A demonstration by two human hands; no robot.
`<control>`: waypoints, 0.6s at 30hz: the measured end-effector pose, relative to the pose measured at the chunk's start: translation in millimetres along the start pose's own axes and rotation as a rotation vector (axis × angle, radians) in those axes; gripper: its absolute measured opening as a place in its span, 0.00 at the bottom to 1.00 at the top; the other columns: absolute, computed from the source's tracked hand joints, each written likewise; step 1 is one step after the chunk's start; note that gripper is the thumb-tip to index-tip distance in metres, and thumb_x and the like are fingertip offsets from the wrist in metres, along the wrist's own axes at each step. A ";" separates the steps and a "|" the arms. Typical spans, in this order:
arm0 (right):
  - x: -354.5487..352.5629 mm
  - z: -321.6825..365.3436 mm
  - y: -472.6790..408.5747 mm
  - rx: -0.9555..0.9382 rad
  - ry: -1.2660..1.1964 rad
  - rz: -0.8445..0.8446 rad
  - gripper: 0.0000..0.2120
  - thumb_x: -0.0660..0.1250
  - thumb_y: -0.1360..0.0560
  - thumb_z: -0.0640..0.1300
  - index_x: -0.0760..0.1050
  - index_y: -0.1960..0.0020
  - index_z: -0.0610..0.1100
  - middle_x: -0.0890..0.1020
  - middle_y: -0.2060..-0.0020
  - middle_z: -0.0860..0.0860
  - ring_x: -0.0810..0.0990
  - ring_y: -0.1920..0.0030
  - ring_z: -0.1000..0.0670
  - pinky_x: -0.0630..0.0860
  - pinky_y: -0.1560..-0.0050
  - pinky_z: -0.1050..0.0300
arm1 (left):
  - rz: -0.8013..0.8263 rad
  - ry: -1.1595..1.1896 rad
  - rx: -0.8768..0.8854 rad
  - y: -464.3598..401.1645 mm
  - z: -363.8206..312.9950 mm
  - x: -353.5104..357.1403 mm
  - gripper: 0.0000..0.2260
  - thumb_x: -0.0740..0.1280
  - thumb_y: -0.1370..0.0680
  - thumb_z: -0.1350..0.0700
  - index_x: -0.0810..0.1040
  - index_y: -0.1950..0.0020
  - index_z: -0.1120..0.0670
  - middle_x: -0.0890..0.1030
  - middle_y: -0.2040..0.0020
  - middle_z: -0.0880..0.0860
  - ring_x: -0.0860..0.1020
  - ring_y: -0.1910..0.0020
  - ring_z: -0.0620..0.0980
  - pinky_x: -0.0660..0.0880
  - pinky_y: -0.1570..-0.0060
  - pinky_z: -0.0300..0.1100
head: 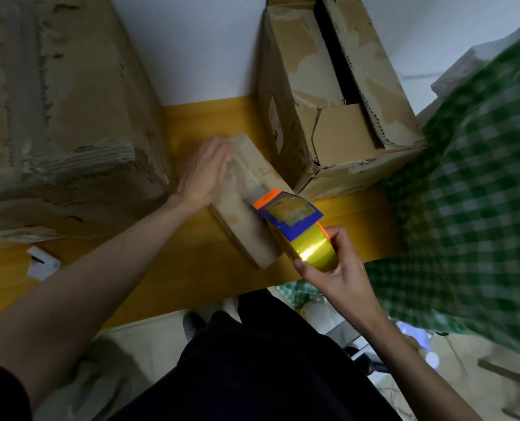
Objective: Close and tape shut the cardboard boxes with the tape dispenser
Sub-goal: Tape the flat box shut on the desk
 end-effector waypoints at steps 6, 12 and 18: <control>-0.8 2.7 4.2 0.014 -0.008 -0.051 0.22 0.75 0.32 0.53 0.70 0.47 0.44 0.79 0.56 0.50 0.79 0.57 0.50 0.75 0.61 0.55 | 0.367 -0.077 0.112 30.0 7.7 12.5 0.30 0.49 0.15 0.42 0.50 0.17 0.56 0.50 0.17 0.53 0.47 0.18 0.49 0.51 0.20 0.51; 1.4 5.2 6.1 0.041 -0.051 -0.044 0.22 0.75 0.32 0.55 0.70 0.47 0.46 0.79 0.57 0.50 0.79 0.58 0.44 0.78 0.60 0.42 | 0.454 -0.220 0.171 31.9 7.6 14.8 0.34 0.42 0.18 0.35 0.45 0.17 0.53 0.44 0.17 0.51 0.42 0.18 0.50 0.52 0.20 0.53; 1.4 -1.6 3.5 0.074 -0.010 0.021 0.23 0.74 0.33 0.55 0.70 0.47 0.45 0.79 0.56 0.57 0.79 0.55 0.58 0.74 0.59 0.66 | 0.498 -0.289 0.209 29.4 8.1 10.1 0.32 0.44 0.17 0.40 0.44 0.17 0.54 0.42 0.17 0.53 0.40 0.18 0.50 0.45 0.20 0.47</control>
Point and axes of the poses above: each hand's wrist, its own y-axis away from the middle knuckle, its own x-axis out of the palm, z = x × y, the point moved 3 cm from there along -y, towards the middle knuckle
